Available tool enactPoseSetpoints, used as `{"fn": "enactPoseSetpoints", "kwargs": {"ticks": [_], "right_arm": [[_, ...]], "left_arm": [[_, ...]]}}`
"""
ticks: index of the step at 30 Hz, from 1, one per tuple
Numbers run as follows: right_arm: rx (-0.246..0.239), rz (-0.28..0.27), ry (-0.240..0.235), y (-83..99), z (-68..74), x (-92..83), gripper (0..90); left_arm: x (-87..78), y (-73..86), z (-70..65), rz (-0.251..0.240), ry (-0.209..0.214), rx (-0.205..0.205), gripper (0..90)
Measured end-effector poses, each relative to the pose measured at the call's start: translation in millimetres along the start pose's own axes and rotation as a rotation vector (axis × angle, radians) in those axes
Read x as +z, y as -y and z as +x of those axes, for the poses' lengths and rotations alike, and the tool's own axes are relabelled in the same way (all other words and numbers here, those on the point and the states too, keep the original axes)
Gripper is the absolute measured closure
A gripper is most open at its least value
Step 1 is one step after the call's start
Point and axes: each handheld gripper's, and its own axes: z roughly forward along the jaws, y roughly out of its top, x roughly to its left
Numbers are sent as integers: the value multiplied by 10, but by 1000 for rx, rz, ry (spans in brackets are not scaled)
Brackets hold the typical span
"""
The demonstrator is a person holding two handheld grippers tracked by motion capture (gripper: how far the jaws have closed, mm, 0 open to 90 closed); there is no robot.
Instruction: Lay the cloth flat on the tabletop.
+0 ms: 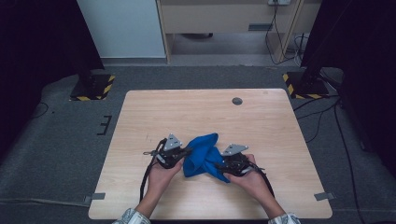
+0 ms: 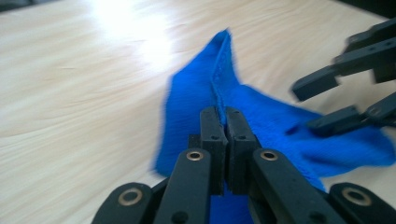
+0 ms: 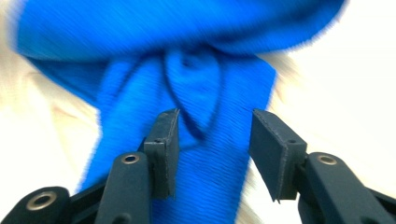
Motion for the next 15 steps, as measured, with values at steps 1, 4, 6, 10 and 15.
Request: {"fn": "enactPoseSetpoints", "kwargs": {"ticks": [1, 4, 6, 10, 15], "right_arm": [[7, -1, 1, 7, -18, 11, 515], [25, 4, -8, 20, -50, 39, 531], [19, 19, -9, 29, -41, 61, 552], [15, 31, -21, 48, -45, 90, 621], [22, 54, -45, 40, -60, 64, 843]], "left_arm": [[-28, 9, 38, -4, -4, -12, 877], [-81, 39, 156, -6, -30, -35, 877], [-94, 63, 217, 0, -46, -38, 877], [-127, 109, 331, 6, -74, -58, 876], [-131, 145, 372, 11, -82, -65, 874]]}}
